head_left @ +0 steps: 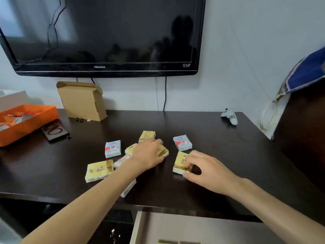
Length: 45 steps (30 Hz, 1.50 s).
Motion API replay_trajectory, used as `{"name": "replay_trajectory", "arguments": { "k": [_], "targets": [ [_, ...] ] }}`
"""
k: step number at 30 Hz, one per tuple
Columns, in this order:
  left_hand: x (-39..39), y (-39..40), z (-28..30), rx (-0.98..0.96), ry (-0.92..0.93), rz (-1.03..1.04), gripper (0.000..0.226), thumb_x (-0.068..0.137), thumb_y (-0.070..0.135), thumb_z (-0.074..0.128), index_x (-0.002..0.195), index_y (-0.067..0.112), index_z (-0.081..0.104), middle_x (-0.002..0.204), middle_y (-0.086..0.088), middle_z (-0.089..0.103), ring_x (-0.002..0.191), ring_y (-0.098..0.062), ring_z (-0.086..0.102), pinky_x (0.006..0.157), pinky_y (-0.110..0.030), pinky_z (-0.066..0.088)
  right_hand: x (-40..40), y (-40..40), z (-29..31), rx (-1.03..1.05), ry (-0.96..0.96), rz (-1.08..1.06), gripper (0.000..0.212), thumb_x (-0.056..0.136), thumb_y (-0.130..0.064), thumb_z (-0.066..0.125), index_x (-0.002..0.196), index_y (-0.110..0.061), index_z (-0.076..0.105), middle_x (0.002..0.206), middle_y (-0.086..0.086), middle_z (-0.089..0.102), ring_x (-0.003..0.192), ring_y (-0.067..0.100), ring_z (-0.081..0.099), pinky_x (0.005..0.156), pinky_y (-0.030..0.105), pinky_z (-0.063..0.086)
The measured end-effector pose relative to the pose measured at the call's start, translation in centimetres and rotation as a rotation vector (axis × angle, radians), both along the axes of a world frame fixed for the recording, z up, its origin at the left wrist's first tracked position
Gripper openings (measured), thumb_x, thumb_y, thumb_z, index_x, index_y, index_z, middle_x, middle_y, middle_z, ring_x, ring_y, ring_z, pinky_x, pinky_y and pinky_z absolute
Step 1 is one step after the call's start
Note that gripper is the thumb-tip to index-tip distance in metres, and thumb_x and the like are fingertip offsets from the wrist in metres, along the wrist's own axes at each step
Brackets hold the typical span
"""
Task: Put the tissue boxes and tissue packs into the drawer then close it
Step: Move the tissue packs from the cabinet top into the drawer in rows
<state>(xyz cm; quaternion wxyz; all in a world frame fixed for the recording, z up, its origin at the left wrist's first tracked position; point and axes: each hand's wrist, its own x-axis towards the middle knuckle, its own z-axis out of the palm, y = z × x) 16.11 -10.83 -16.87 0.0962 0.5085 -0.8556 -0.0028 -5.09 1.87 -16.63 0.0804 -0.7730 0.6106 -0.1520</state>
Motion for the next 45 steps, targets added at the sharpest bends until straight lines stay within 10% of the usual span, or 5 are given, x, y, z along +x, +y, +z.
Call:
{"name": "replay_trajectory", "arguments": {
  "k": [11,23,32,45],
  "targets": [
    [-0.3,6.7,0.5,0.275,0.101,-0.252,0.099,0.078,0.038,0.079,0.155,0.034,0.018,0.146,0.008,0.052,0.132,-0.018,0.05,0.105,-0.036,0.046,-2.2,5.0,0.9,-0.032,0.024,-0.082,0.029,0.083,-0.06,0.076,0.084,-0.035,0.062,0.095,-0.015,0.057,0.096,0.006,0.058,0.064,0.028,0.043],
    [1.2,10.2,0.8,0.353,0.15,-0.205,0.098,0.078,0.037,0.083,0.154,0.034,0.022,0.155,0.005,0.042,0.139,-0.018,0.044,0.107,-0.033,0.044,-2.7,5.4,0.9,0.104,-0.179,-0.031,0.083,0.081,-0.019,0.083,0.148,-0.041,0.04,0.145,-0.02,0.048,0.13,0.002,0.048,0.098,0.029,0.052],
    [2.4,11.8,1.3,0.347,0.1,-0.203,0.088,0.079,0.036,0.08,0.151,0.03,0.03,0.144,0.004,0.052,0.13,-0.017,0.051,0.104,-0.036,0.048,-2.0,5.5,0.8,0.183,-0.216,-0.089,0.085,0.078,-0.03,0.085,0.152,-0.028,0.043,0.141,-0.006,0.056,0.125,0.013,0.054,0.103,0.037,0.049],
    [10.2,25.9,-1.2,0.553,0.229,-0.383,0.078,0.07,0.047,0.079,0.137,0.053,0.04,0.124,0.029,0.054,0.122,0.006,0.045,0.092,-0.01,0.04,3.9,21.2,-0.8,0.28,-0.191,0.105,0.066,0.069,-0.078,0.071,0.125,-0.052,0.046,0.116,-0.033,0.057,0.111,-0.009,0.054,0.088,0.025,0.051]
  ]
}}
